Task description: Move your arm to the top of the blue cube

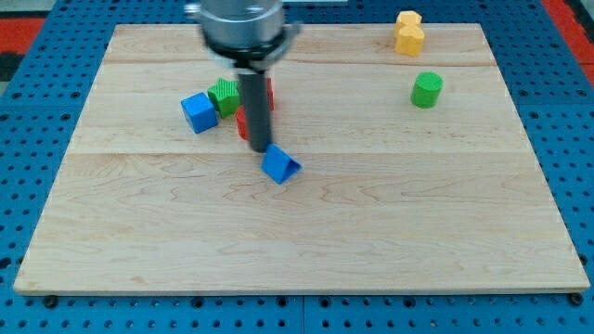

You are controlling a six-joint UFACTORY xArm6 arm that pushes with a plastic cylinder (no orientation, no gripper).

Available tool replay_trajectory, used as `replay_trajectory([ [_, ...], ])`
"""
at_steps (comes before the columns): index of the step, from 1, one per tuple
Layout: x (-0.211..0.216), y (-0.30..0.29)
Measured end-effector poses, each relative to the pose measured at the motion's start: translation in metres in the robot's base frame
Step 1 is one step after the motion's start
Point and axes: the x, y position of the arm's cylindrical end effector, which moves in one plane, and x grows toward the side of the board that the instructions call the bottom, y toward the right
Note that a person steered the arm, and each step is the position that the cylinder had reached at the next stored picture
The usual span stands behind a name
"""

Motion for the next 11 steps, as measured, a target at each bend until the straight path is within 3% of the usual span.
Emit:
replay_trajectory([
  [2, 0.058, -0.079],
  [3, 0.078, -0.017],
  [5, 0.042, -0.018],
  [6, 0.081, -0.105],
  [7, 0.082, -0.209],
  [8, 0.004, -0.223],
  [9, -0.065, -0.194],
  [10, -0.105, -0.136],
  [11, -0.108, -0.091],
])
